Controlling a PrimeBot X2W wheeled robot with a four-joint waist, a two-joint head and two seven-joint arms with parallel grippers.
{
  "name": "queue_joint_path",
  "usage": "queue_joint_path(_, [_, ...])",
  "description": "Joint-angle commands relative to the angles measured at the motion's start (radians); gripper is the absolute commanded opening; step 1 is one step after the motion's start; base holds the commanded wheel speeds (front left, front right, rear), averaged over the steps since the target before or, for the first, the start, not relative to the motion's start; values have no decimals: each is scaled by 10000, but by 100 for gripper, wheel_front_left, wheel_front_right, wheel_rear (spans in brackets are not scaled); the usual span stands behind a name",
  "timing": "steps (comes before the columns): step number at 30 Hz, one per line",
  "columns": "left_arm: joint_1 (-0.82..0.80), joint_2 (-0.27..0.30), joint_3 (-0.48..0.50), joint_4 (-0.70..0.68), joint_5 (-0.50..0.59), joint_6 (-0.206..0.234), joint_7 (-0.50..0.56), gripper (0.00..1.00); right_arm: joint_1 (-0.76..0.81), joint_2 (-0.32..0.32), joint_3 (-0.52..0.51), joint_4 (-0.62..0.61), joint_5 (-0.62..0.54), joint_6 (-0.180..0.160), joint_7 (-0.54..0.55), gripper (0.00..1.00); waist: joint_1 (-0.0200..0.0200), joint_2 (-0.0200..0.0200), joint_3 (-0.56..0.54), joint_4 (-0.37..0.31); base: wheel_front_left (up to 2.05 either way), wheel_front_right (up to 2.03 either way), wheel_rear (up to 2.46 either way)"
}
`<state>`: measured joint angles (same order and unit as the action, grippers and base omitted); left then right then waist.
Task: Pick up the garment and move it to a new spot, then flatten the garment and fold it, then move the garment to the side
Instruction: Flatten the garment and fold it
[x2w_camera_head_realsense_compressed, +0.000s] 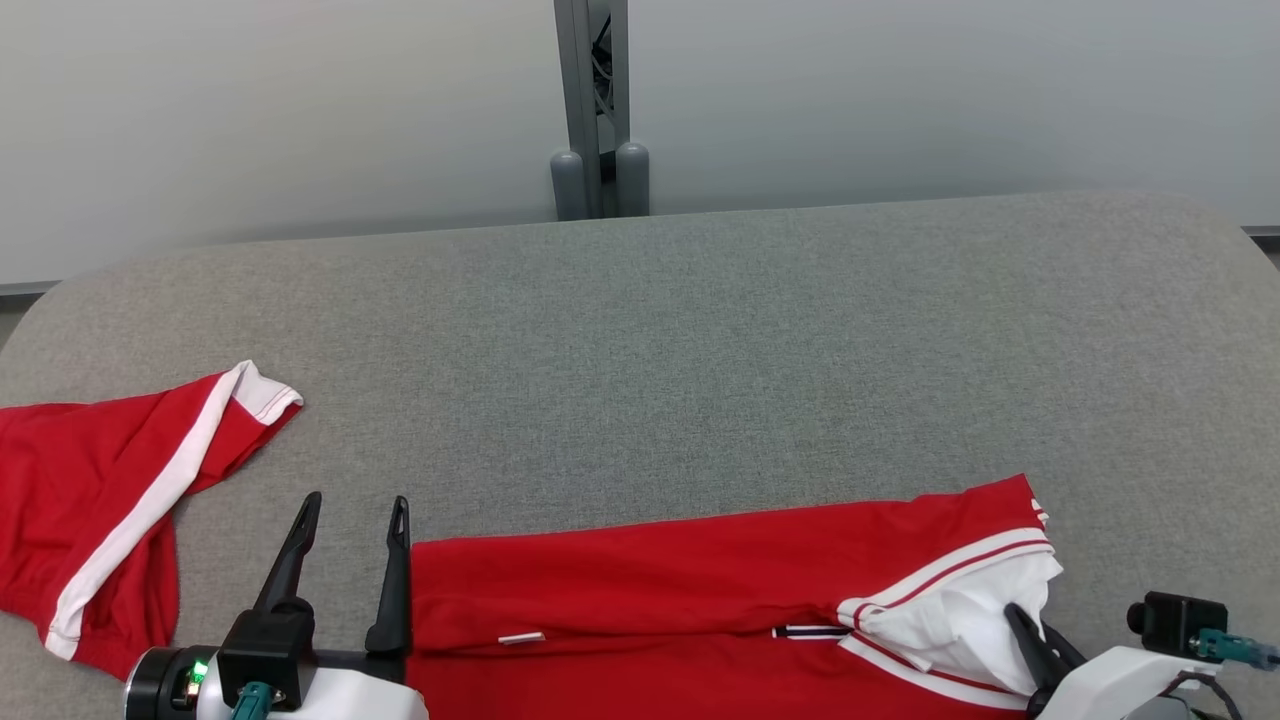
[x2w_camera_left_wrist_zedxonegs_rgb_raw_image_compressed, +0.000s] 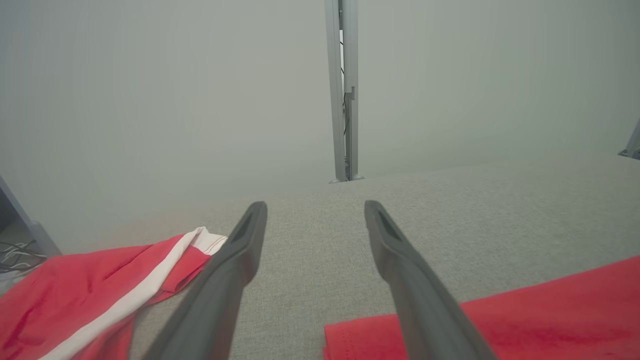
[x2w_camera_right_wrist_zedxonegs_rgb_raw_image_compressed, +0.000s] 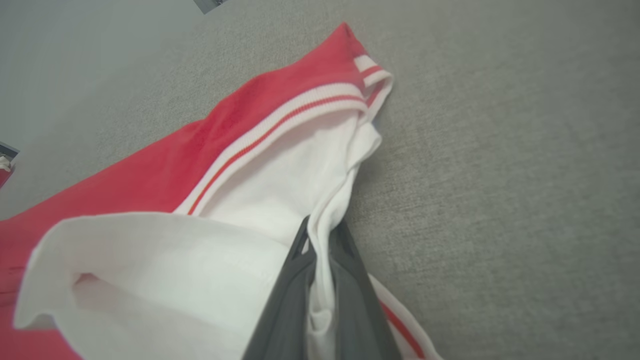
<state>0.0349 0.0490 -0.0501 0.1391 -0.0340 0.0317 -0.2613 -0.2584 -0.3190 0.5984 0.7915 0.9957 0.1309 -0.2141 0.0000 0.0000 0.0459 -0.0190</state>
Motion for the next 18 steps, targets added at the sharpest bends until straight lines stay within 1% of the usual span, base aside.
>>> queue_joint_path(1, [-53,38,-2,15,-2,5,-28,100,-159,-145,4,79,82,-4,-120,0,0,0,-36,2,0,0,0])
queue_joint_path(9, [13,37,-83,23,-110,56,-28,100,-852,-777,-19,689,221,-6,-294,0,0,0,-179,15,0,0,0])
queue_joint_path(18, [-143,37,-248,14,-296,159,-28,100,-1995,-1984,178,1845,-54,-6,115,0,0,0,-126,194,0,0,0])
